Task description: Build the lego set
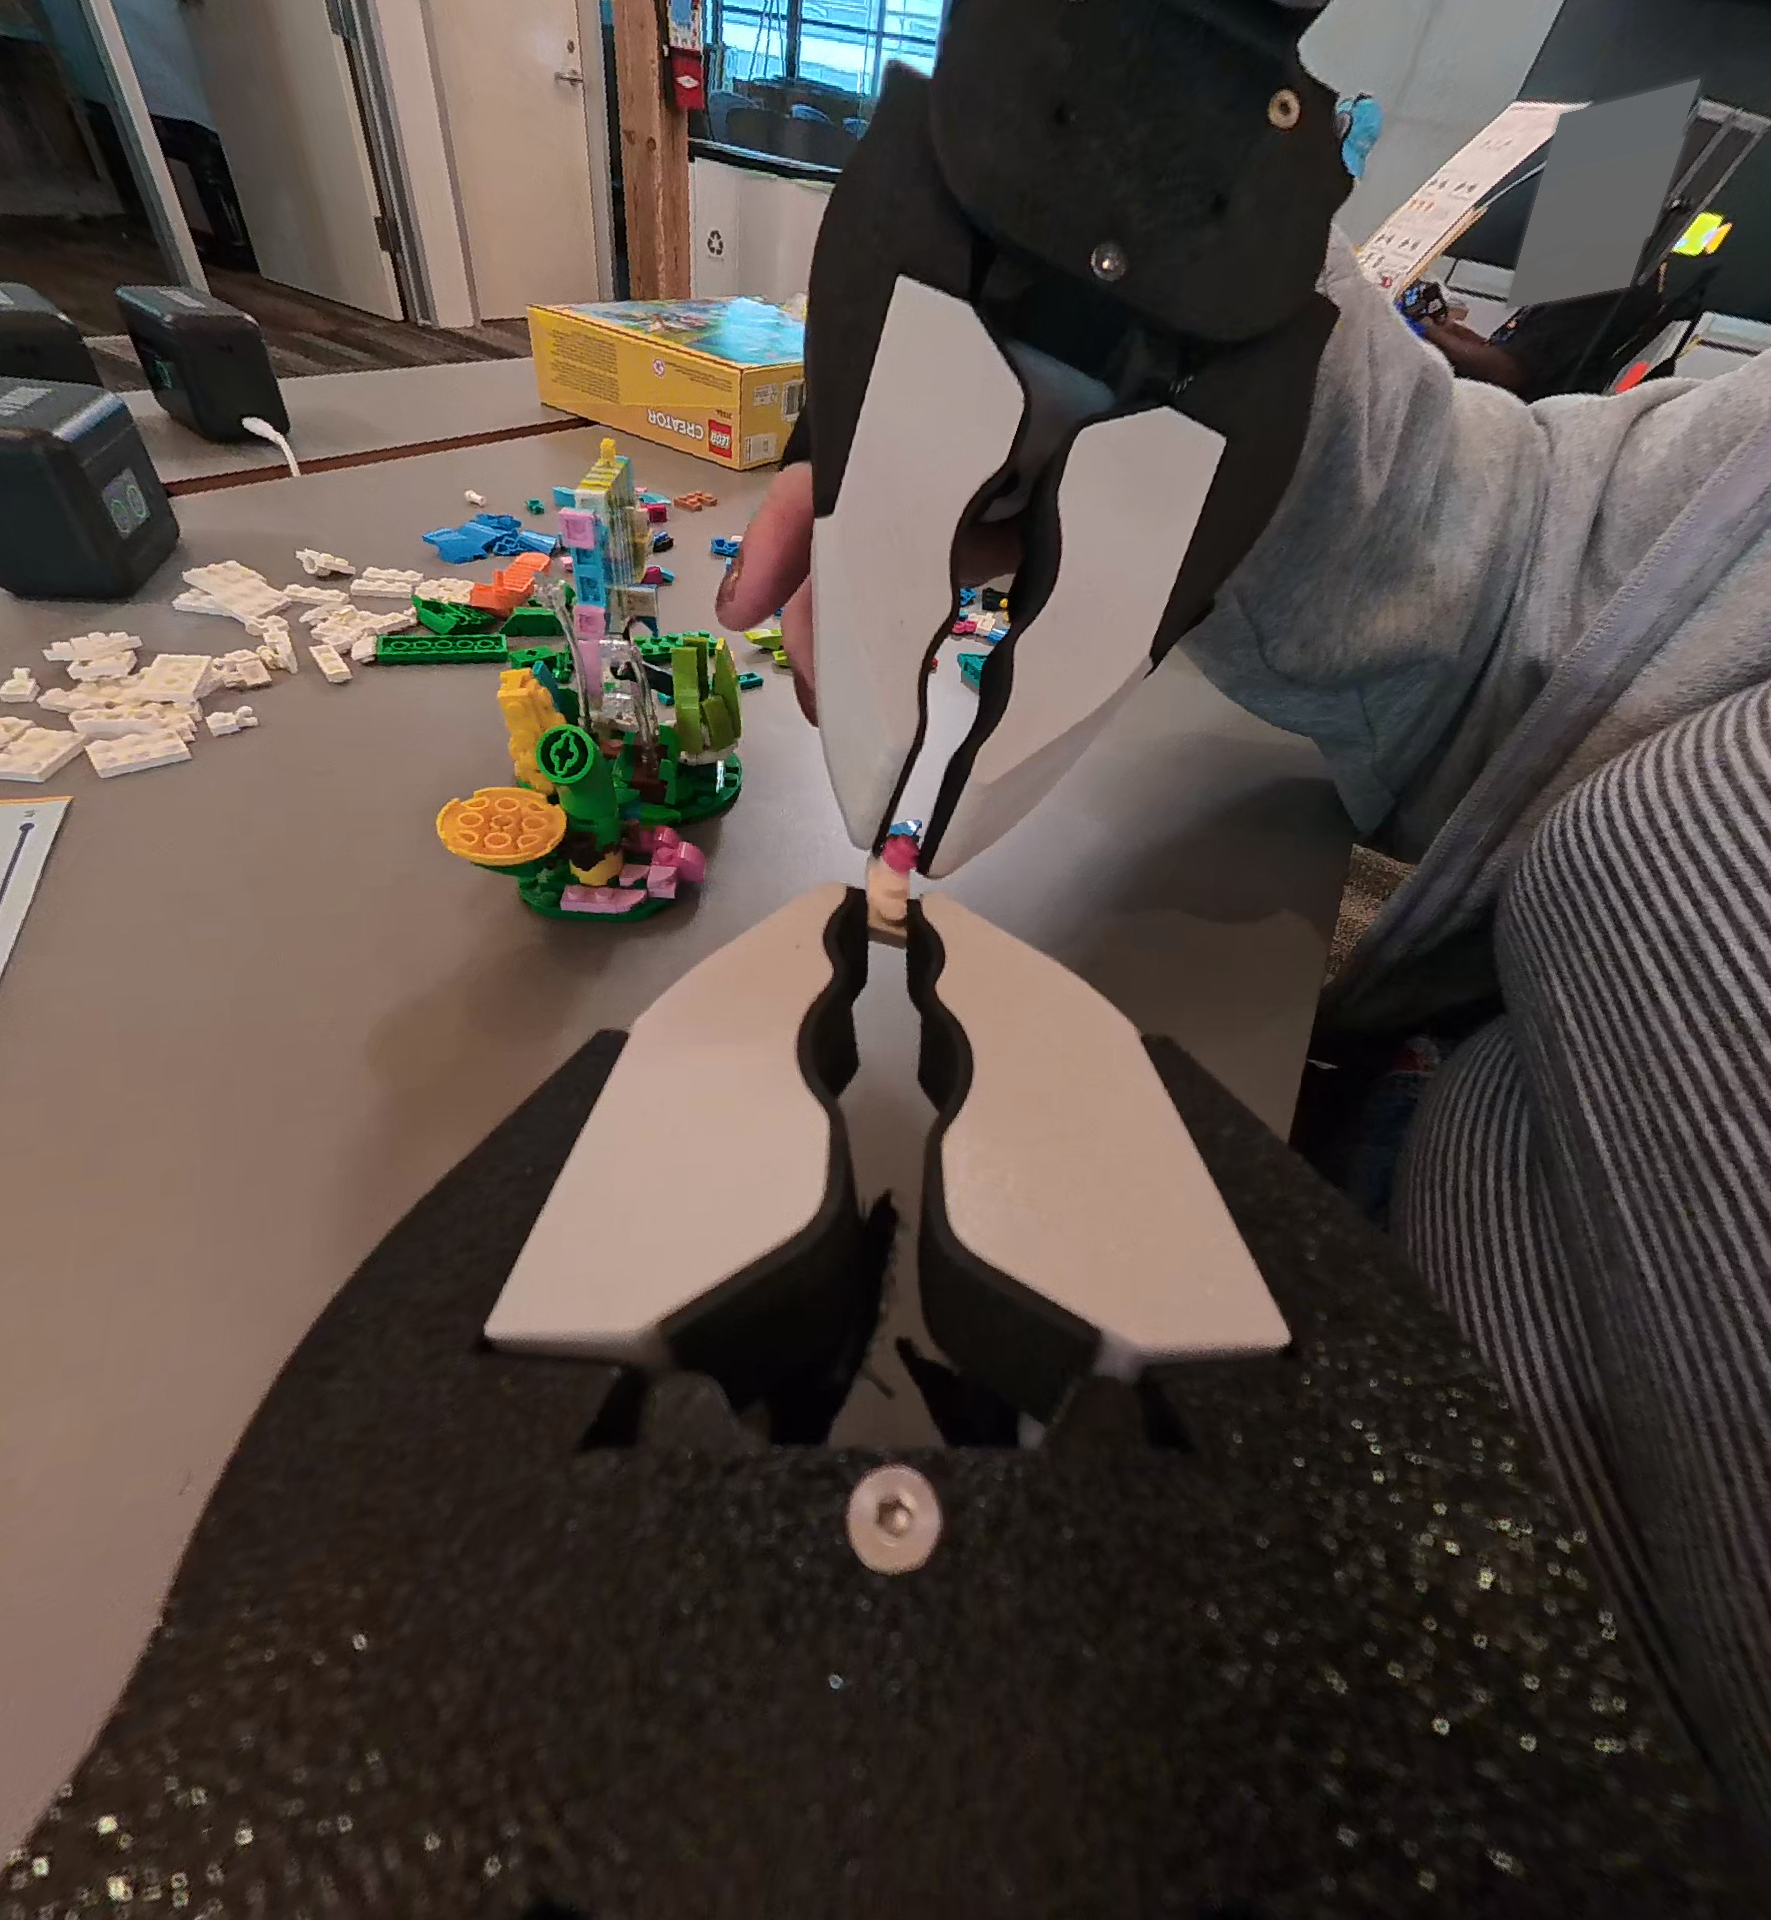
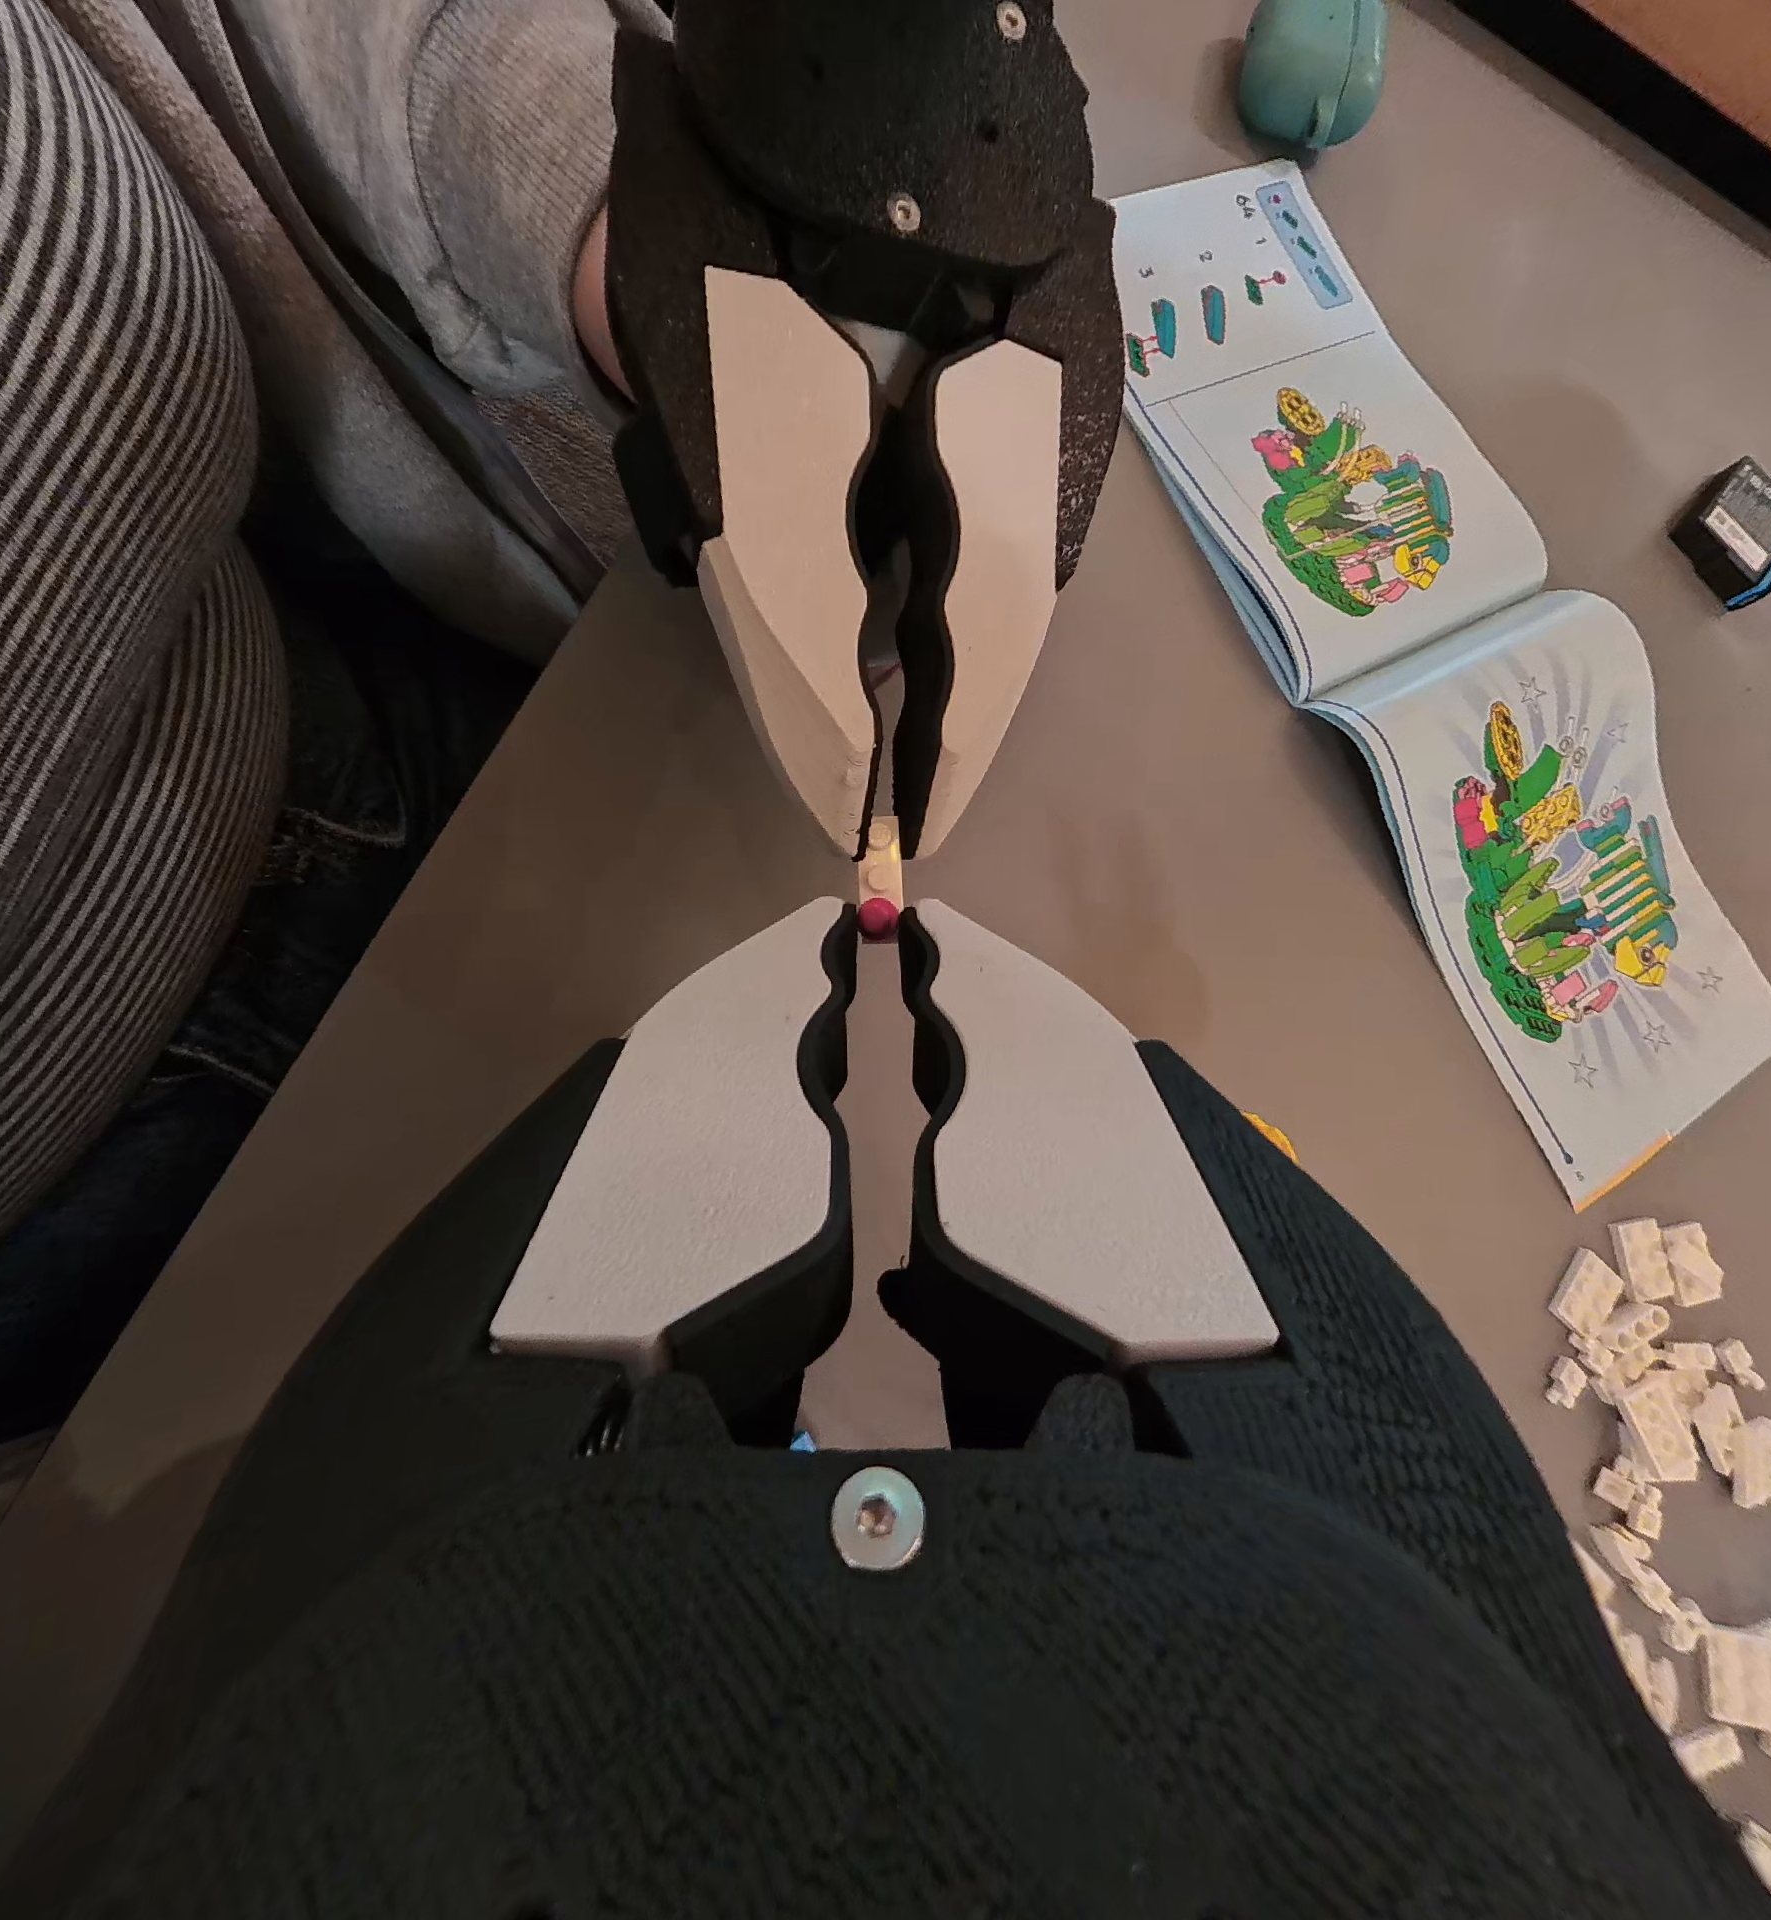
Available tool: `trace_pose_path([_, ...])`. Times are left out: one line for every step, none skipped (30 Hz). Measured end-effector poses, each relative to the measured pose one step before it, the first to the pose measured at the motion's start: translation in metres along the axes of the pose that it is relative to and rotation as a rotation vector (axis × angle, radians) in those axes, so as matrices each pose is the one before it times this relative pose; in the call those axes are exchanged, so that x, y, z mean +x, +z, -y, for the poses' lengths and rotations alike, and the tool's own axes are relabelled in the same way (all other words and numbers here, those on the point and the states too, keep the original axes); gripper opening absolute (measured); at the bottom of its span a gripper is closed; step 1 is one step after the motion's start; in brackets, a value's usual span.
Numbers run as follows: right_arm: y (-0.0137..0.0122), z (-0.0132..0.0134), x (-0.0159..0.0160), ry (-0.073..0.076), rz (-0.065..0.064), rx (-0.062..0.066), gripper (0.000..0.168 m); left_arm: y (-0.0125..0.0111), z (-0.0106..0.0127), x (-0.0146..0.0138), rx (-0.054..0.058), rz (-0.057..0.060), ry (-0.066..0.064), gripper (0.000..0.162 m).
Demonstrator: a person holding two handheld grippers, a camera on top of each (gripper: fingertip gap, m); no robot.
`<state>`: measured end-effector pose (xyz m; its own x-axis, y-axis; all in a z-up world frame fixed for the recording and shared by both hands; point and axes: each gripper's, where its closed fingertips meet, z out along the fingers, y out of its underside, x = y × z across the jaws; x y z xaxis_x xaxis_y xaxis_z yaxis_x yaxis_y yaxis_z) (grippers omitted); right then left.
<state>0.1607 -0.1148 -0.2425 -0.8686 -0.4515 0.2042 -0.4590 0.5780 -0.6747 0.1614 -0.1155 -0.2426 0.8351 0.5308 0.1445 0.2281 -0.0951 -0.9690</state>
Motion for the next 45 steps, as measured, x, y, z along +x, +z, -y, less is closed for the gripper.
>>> trace_pose_path([-0.00005,-0.00007,-0.00043,0.0048,0.0049,-0.0002,0.006,0.00006,-0.00012,0.00048,-0.0004,-0.0010,0.0039,0.007])
trace_pose_path([-0.00011,-0.00012,-0.00024,0.0045,0.0039,0.0002,0.007,0.00017,-0.00006,0.00029,-0.0002,-0.0009,0.0040,0.007])
trace_pose_path([-0.00006,-0.00002,-0.00009,0.0035,0.0026,0.0006,0.007,0.00008,0.00000,0.00030,0.0002,-0.0012,0.0018,0.007])
trace_pose_path([-0.00013,0.00000,-0.00010,0.0019,0.0009,0.0006,0.007,-0.00001,0.00007,0.00014,0.0004,-0.0014,-0.0014,0.007])
trace_pose_path([0.00001,-0.00020,0.00014,0.0010,-0.0005,-0.0003,0.007,0.00008,-0.00004,0.00002,0.0008,-0.0016,-0.0028,0.007])
trace_pose_path([-0.00002,-0.00010,0.00010,0.0013,-0.0005,-0.0009,0.007,0.00008,-0.00010,0.00007,0.0002,-0.0022,-0.0035,0.007])
trace_pose_path([0.00005,-0.00006,0.00017,0.0019,-0.0003,-0.0007,0.008,0.00007,-0.00005,0.00009,0.0007,-0.0019,-0.0032,0.007])
trace_pose_path([-0.00005,-0.00019,0.00007,0.0025,0.0004,-0.0009,0.009,0.00011,-0.00011,0.00021,0.0002,-0.0026,-0.0029,0.007])
trace_pose_path([0.00000,-0.00016,0.00006,0.0032,0.0012,-0.0008,0.009,0.00000,-0.00025,0.00010,-0.0007,-0.0015,-0.0021,0.007])
trace_pose_path([0.00007,-0.00017,0.00000,0.0030,0.0013,0.0001,0.009,0.00008,-0.00006,0.00004,0.0001,-0.0007,-0.0008,0.007])
trace_pose_path([0.00004,-0.00013,-0.00006,0.0016,0.0009,0.0002,0.009,0.00005,-0.00017,0.00000,-0.0009,-0.0009,-0.0010,0.007])
trace_pose_path([0.00007,-0.00014,0.00013,0.0003,-0.0003,-0.0007,0.009,0.00006,-0.00015,-0.00011,-0.0008,0.0000,-0.0010,0.007])
trace_pose_path([0.00014,-0.00019,0.00003,-0.0003,-0.0007,-0.0012,0.010,0.00007,-0.00027,-0.00012,-0.0010,0.0000,-0.0011,0.007])
trace_pose_path([0.00001,-0.00017,0.00014,-0.0008,-0.0008,-0.0008,0.010,0.00015,-0.00039,0.00001,-0.0015,-0.0015,-0.0029,0.007])
trace_pose_path([0.00005,-0.00011,0.00030,-0.0007,-0.0020,-0.0003,0.010,0.00010,-0.00025,-0.00029,-0.0005,0.0002,-0.0044,0.007])
trace_pose_path([-0.00001,-0.00016,0.00049,-0.0002,-0.0034,0.0001,0.010,0.00002,-0.00029,-0.00053,-0.0001,0.0010,-0.0052,0.007])
trace_pose_path([-0.00021,-0.00014,0.00053,-0.0006,-0.0044,0.0011,0.010,0.00001,-0.00018,-0.00040,0.0000,0.0006,-0.0062,0.007])
trace_pose_path([-0.00027,0.00038,0.00075,-0.0028,-0.0076,0.0044,0.010,-0.00023,-0.00003,-0.00117,0.0002,0.0050,-0.0085,0.007])
trace_pose_path([-0.00066,0.00098,0.00118,-0.0051,-0.0128,0.0093,0.012,-0.00046,-0.00006,-0.00170,-0.0001,0.0079,-0.0096,0.007])
trace_pose_path([-0.00089,0.00157,0.00101,-0.0052,-0.0138,0.0137,0.015,-0.00063,0.00028,-0.00170,0.0016,0.0066,-0.0112,0.007])
trace_pose_path([-0.00085,0.00198,0.00046,-0.0053,-0.0124,0.0169,0.018,-0.00081,0.00070,-0.00147,0.0046,0.0029,-0.0147,0.007])
trace_pose_path([-0.00089,0.00219,0.00058,-0.0095,-0.0157,0.0186,0.021,-0.00092,0.00112,-0.00116,0.0077,0.0006,-0.0179,0.007])
trace_pose_path([-0.00082,0.00240,0.00137,-0.0203,-0.0269,0.0209,0.024,-0.00089,0.00116,-0.00112,0.0086,-0.0011,-0.0198,0.007])
trace_pose_path([-0.00085,0.00263,0.00279,-0.0352,-0.0442,0.0241,0.029,-0.00086,0.00134,-0.00105,0.0097,-0.0019,-0.0234,0.007])
trace_pose_path([-0.00077,0.00174,0.00212,-0.0448,-0.0476,0.0181,0.031,-0.00108,0.00176,-0.00104,0.0119,-0.0036,-0.0254,0.007])
trace_pose_path([-0.00007,0.00000,0.00046,-0.0446,-0.0384,0.0040,0.031,-0.00093,0.00158,-0.00120,0.0113,-0.0030,-0.0233,0.007])
trace_pose_path([0.00049,-0.00137,-0.00008,-0.0383,-0.0352,-0.0057,0.032,-0.00104,0.00090,-0.00213,0.0067,0.0045,-0.0156,0.007])
trace_pose_path([0.00073,-0.00222,-0.00097,-0.0281,-0.0269,-0.0096,0.032,-0.00101,-0.00026,-0.00314,-0.0004,0.0137,-0.0041,0.007])
trace_pose_path([0.00073,-0.00261,-0.00190,-0.0142,-0.0153,-0.0086,0.032,-0.00097,-0.00060,-0.00365,-0.0025,0.0188,0.0021,0.007])
trace_pose_path([0.00081,-0.00267,-0.00250,0.0014,-0.0044,-0.0060,0.032,-0.00087,-0.00058,-0.00303,-0.0019,0.0158,0.0006,0.007])
trace_pose_path([0.00092,-0.00300,-0.00344,0.0169,0.0086,-0.0057,0.032,-0.00072,-0.00044,-0.00245,-0.0018,0.0124,-0.0012,0.007])
trace_pose_path([0.00132,-0.00279,-0.00398,0.0294,0.0189,-0.0044,0.032,-0.00067,-0.00044,-0.00333,-0.0009,0.0194,0.0030,0.007])
trace_pose_path([0.00176,-0.00230,-0.00417,0.0336,0.0227,-0.0024,0.031,-0.00075,-0.00058,-0.00489,-0.0023,0.0319,0.0102,0.007])
trace_pose_path([0.00224,-0.00193,-0.00341,0.0266,0.0162,-0.0013,0.030,-0.00058,-0.00059,-0.00461,-0.0002,0.0322,0.0138,0.007])
trace_pose_path([0.00289,-0.00190,-0.00257,0.0151,0.0079,-0.0040,0.028,-0.00018,-0.00029,-0.00398,0.0043,0.0291,0.0153,0.007])
trace_pose_path([0.00341,-0.00162,-0.00270,0.0063,0.0070,-0.0077,0.027,-0.00005,-0.00007,-0.00434,0.0110,0.0324,0.0183,0.007])
trace_pose_path([0.00376,-0.00092,-0.00310,0.0028,0.0089,-0.0056,0.026,-0.00061,0.00198,-0.00502,0.0213,0.0365,0.0077,0.007])
trace_pose_path([0.00396,0.00027,-0.00278,0.0019,0.0073,-0.0012,0.026,-0.00149,0.00582,-0.00359,0.0445,0.0263,0.0075,0.007])
trace_pose_path([0.00385,0.00077,-0.00234,0.0002,0.0064,0.0005,0.026,-0.00191,0.00585,-0.00377,0.0448,0.0253,0.0061,0.007])
trace_pose_path([0.00352,0.00073,-0.00194,0.0002,0.0057,0.0005,0.026,-0.00132,0.00347,-0.00367,0.0274,0.0218,0.0013,0.007])
trace_pose_path([0.00307,0.00100,-0.00155,0.0017,0.0060,0.0017,0.026,-0.00085,0.00273,-0.00305,0.0208,0.0154,-0.0014,0.007])
trace_pose_path([0.00265,0.00144,-0.00131,0.0037,0.0059,0.0060,0.025,-0.00128,0.00476,-0.00335,0.0375,0.0177,0.0060,0.007])
trace_pose_path([0.00234,0.00175,-0.00076,0.0064,0.0036,0.0098,0.025,-0.00120,0.00577,-0.00164,0.0451,0.0054,0.0119,0.007])
trace_pose_path([0.00219,0.00175,-0.00034,0.0092,0.0027,0.0094,0.025,-0.00097,0.00568,0.00089,0.0467,-0.0125,0.0154,0.007])
trace_pose_path([0.00204,0.00174,-0.00009,0.0105,0.0020,0.0091,0.025,-0.00134,0.00675,0.00061,0.0568,-0.0081,0.0234,0.007])
